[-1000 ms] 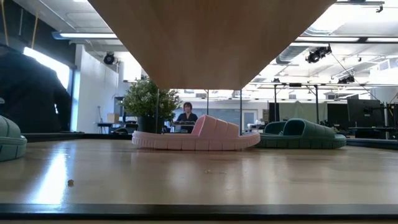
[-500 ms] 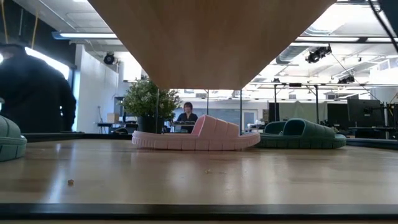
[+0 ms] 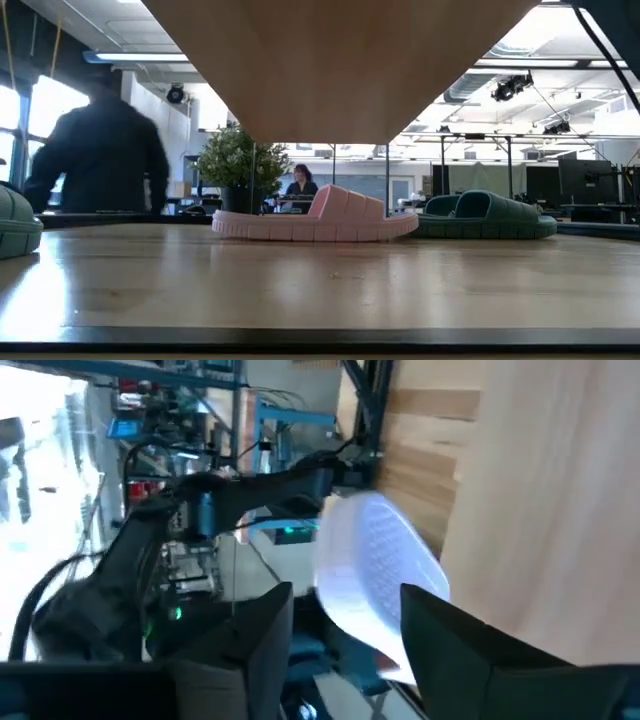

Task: Pick and place slides into the shelf
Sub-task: Put the pink slide under the shelf aligned with the other pink slide

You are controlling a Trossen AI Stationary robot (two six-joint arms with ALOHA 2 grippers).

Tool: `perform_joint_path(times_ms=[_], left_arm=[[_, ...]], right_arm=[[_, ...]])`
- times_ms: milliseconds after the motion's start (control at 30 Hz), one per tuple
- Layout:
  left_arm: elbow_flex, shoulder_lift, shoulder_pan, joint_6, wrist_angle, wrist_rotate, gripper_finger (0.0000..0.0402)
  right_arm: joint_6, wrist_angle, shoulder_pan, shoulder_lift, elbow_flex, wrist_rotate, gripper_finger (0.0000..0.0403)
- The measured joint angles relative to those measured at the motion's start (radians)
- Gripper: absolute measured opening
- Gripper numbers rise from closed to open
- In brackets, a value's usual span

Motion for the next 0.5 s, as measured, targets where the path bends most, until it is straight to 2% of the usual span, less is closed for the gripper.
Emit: perform_joint_path(times_ms=[167, 500], left_arm=[[0.151, 0.109, -0.015, 0.015, -0.116, -0.028, 0.0194], [0.394, 0.263, -0.019, -0.034, -0.311, -0.052, 0.0200]], right_arm=[[-0.004, 0.000, 0.000, 0.000, 0.000, 0.017, 0.0000], [-0.004, 0.001, 0.000, 0.000, 0.000, 0.041, 0.0000]])
